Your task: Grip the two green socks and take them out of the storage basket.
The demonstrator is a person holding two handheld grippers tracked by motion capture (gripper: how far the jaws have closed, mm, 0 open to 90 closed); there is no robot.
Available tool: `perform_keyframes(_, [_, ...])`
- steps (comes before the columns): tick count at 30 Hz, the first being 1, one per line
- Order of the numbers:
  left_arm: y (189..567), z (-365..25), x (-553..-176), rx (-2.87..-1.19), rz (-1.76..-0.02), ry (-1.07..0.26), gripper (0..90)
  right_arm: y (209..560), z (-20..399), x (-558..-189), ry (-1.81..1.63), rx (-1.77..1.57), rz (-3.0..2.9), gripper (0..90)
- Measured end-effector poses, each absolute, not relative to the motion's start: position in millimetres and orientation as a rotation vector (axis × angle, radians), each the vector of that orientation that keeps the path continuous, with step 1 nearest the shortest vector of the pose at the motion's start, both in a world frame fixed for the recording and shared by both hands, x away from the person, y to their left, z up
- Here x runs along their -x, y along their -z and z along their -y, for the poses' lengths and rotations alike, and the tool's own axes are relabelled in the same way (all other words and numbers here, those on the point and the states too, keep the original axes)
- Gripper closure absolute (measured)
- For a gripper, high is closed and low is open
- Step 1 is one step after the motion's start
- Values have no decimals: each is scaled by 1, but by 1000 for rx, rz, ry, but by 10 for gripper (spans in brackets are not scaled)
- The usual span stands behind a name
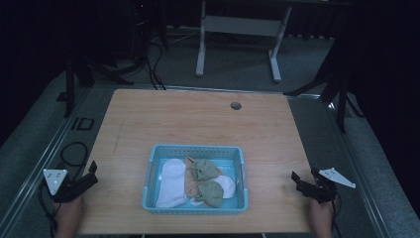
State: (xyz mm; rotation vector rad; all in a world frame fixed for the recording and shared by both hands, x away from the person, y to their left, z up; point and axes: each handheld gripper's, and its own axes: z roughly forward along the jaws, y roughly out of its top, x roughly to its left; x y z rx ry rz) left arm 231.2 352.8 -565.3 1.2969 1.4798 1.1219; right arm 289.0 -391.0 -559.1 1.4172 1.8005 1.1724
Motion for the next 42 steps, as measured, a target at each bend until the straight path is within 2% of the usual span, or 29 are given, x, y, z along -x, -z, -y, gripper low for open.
perform_keyframes(16, [565, -352, -233, -1333, -1497, -1118, 4, 559, 402, -292, -1253, -1371, -2049, 126])
perform_keyframes(27, [565, -352, -234, -1346, -1492, -1111, 4, 556, 395, -298, -1287, -1065, -2391, 133])
perform_keyframes(35, [564, -351, -234, -1362, -1488, -1105, 4, 548, 387, -296, -1194, -997, -2544, 126])
perform_keyframes(42, [565, -351, -233, -1350, -1481, -1121, 4, 535, 374, -293, -971, -943, -2730, 142])
